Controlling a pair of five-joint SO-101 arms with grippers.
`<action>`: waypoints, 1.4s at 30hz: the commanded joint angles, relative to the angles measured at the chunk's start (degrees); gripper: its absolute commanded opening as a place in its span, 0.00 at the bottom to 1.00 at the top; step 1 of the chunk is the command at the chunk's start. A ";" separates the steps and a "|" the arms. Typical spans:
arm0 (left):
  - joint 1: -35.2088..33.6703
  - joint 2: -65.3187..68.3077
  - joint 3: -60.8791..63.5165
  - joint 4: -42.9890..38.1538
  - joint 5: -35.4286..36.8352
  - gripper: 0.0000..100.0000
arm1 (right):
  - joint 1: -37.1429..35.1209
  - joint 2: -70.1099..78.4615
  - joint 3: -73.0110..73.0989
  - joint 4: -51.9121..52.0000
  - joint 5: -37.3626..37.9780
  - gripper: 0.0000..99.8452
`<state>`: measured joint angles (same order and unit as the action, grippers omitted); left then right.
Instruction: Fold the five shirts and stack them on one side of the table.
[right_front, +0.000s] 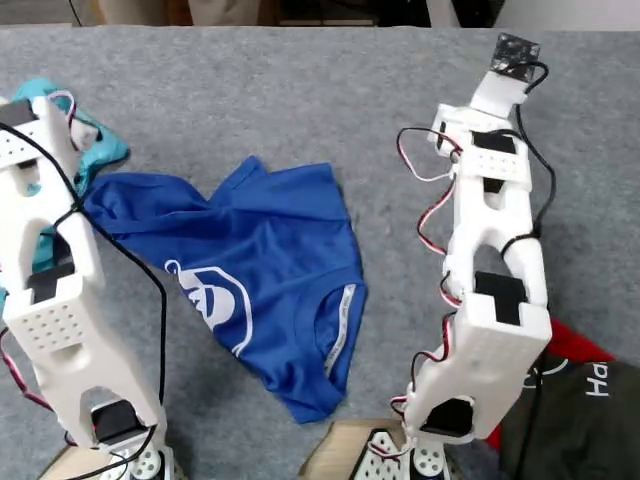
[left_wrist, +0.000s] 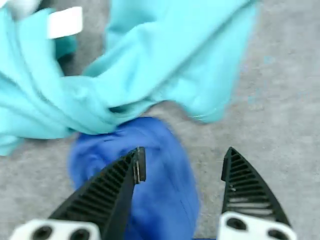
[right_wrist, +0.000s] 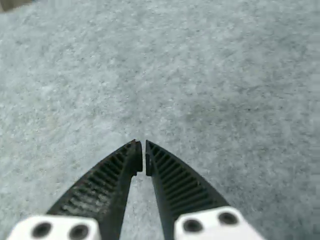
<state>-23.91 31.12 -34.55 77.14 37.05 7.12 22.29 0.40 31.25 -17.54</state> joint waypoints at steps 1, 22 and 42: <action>1.05 0.04 -3.60 0.35 2.90 0.25 | -1.27 -1.27 0.04 -1.58 1.67 0.03; -1.32 17.54 -16.18 6.68 4.13 0.02 | -5.58 8.92 -12.88 8.97 2.73 0.03; 16.09 17.98 -54.95 16.44 1.05 0.02 | -5.58 10.95 -15.43 10.29 2.73 0.03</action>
<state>-10.11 49.67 -84.31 95.25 40.84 2.02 33.45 -11.65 41.19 -15.43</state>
